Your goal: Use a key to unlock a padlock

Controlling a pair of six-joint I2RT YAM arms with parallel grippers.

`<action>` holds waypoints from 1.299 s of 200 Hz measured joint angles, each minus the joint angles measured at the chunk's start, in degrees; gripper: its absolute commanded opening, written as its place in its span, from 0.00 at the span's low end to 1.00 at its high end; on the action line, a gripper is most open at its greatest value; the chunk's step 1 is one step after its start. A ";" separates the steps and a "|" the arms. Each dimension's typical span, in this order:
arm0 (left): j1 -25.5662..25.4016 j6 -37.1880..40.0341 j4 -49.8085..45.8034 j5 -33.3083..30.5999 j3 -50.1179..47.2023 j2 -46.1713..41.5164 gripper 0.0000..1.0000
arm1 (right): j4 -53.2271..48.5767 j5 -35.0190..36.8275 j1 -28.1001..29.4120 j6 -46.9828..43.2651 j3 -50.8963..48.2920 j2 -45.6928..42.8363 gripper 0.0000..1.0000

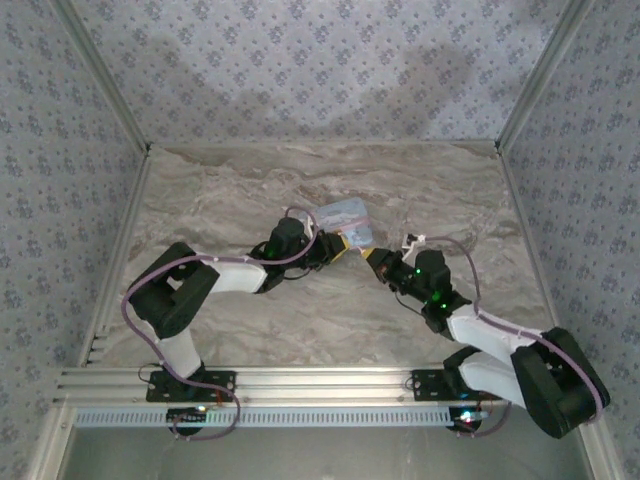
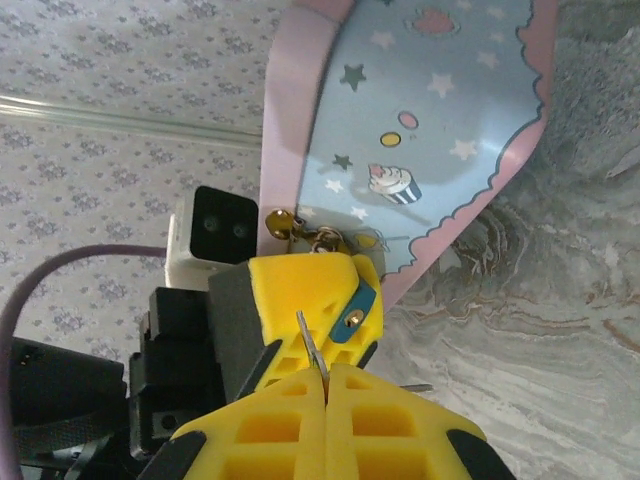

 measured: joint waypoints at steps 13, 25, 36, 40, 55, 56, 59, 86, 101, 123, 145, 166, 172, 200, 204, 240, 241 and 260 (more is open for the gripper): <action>0.00 -0.15 0.04 0.04 0.00 0.00 0.00 | 2.12 0.00 0.63 0.07 -0.17 2.16 0.00; 0.00 -0.17 0.11 0.17 -0.04 0.00 0.00 | 3.74 0.00 0.98 0.22 -0.46 3.89 0.00; 0.00 -0.20 0.15 0.17 -0.04 0.00 0.00 | 5.09 0.00 1.22 0.33 -0.70 5.53 0.00; 0.00 -0.22 0.17 0.17 -0.04 0.00 0.00 | 5.64 0.02 1.29 0.46 -0.81 6.08 0.00; 0.00 -0.33 0.17 0.17 -0.04 0.00 0.00 | 7.52 0.02 1.40 0.55 -1.14 7.54 0.00; 0.00 -0.33 0.17 0.17 -0.04 0.00 0.00 | 7.63 0.02 1.44 0.57 -1.16 7.65 0.00; 0.00 -0.33 0.20 0.17 -0.04 0.00 0.00 | 7.78 0.02 1.44 0.61 -1.16 7.76 0.00; 0.00 -0.33 0.20 0.22 -0.04 0.00 0.00 | 9.84 0.15 1.60 0.72 -1.29 8.52 0.00; 0.00 -0.33 0.20 0.22 -0.04 0.00 0.00 | 11.19 0.28 1.60 1.09 -1.53 9.01 0.00; 0.00 -0.33 0.20 0.37 -0.04 0.02 0.00 | 12.66 0.46 1.81 1.53 -1.73 10.25 0.00; 0.00 -0.35 0.22 0.39 -0.04 0.02 0.00 | 13.81 0.48 2.27 1.55 -1.75 11.52 0.00; 0.00 -0.35 0.22 0.39 -0.04 0.02 0.00 | 15.04 0.48 2.62 1.57 -1.73 12.74 0.00; 0.00 -0.35 0.22 0.39 -0.04 0.02 0.00 | 15.28 0.46 2.64 1.60 -1.73 13.00 0.00; 0.00 -0.37 0.26 0.39 -0.04 0.02 0.00 | 16.15 0.68 2.99 1.77 -1.75 13.55 0.00; 0.00 -0.37 0.31 0.39 -0.04 0.02 0.00 | 16.22 0.66 2.99 1.77 -1.73 13.60 0.00; 0.00 -0.59 0.46 0.39 -0.04 0.07 0.00 | 17.00 0.68 3.21 1.79 -1.73 13.88 0.00; 0.00 -0.59 0.48 0.39 -0.04 0.07 0.00 | 17.00 0.70 3.21 1.77 -1.75 13.88 0.00; 0.02 -0.74 0.61 0.42 -0.04 0.13 0.00 | 17.07 0.74 3.26 1.77 -1.75 13.92 0.00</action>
